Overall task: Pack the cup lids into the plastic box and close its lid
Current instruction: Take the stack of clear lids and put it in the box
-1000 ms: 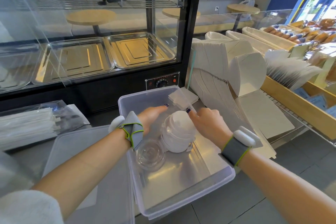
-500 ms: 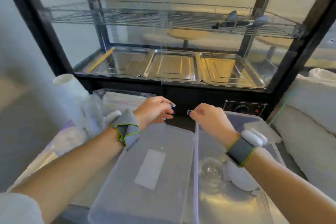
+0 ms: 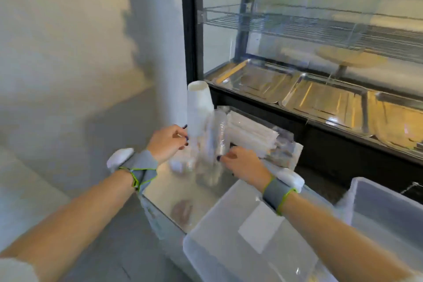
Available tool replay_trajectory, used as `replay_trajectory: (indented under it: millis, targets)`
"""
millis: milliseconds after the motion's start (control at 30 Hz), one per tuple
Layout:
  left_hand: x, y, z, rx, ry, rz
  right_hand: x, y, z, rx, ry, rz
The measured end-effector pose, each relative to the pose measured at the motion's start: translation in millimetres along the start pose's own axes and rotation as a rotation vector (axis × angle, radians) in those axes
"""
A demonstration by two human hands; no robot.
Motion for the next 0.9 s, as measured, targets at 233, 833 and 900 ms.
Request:
replay_trajectory:
  millis: [233, 833, 900]
  targets:
    - [77.3, -33.4, 10.4, -0.206, -0.173, 0.069, 0.3, -43.5, -67.3, 0.014, -0.17, -0.173]
    - [138.0, -78.1, -43.9, -0.233, 0.224, 0.209, 2.1, -77.0, -151.8, -0.322, -0.527, -0.277]
    - [135.4, -76.1, -43.8, -0.239, 0.274, 0.205, 1.7, -75.8, -152.2, -0.337, -0.583, -0.298]
Point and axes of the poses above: each hand's wrist, its own y-axis away from the middle knuckle, its own z-axis out of the back of the hand, x = y × z, the point moved 6 cm from there along -y, towards the middle knuckle, and after that the axes turned 4 degrees about -x, right-handed, at the moved point
